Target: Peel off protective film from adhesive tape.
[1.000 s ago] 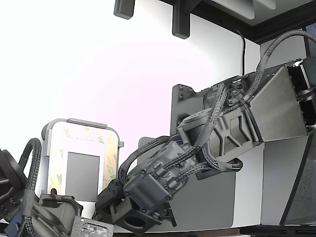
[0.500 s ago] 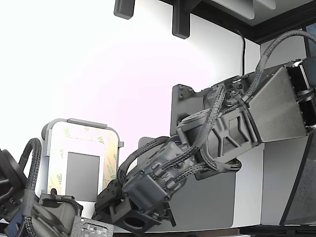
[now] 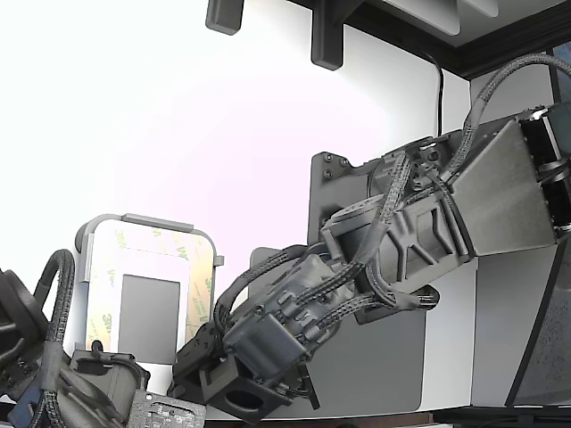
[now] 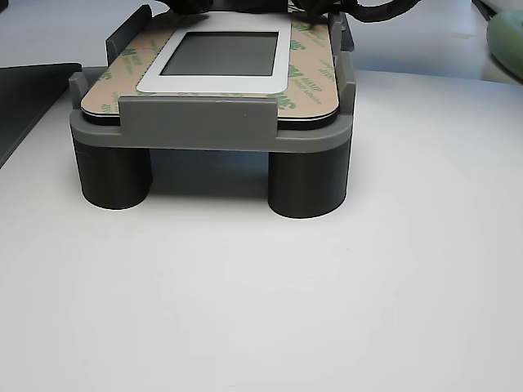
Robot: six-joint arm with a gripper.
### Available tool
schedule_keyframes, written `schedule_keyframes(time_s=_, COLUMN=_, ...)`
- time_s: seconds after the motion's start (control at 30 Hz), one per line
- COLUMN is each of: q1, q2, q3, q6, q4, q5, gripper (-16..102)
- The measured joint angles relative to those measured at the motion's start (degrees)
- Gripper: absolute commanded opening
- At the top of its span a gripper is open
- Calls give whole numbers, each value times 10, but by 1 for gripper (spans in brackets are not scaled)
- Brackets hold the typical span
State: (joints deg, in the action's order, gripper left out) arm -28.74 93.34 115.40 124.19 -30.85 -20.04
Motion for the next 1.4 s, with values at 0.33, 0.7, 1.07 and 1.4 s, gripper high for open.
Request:
schedule_keyframes(time_s=0.33, q1=0, q2=3, q3=0, q6=-3, q4=-5, q5=2, gripper=-7)
schedule_keyframes(time_s=0.7, q1=0, q2=1, q3=6, q6=5, q4=16, q5=-2, gripper=-6)
schedule_keyframes(time_s=1.07, q1=0, q2=16, q3=39, q6=14, q4=46, q5=-8, gripper=-6)
schedule_keyframes(time_s=1.4, q1=1, q2=14, q3=40, q6=18, q4=54, q5=-13, gripper=-6)
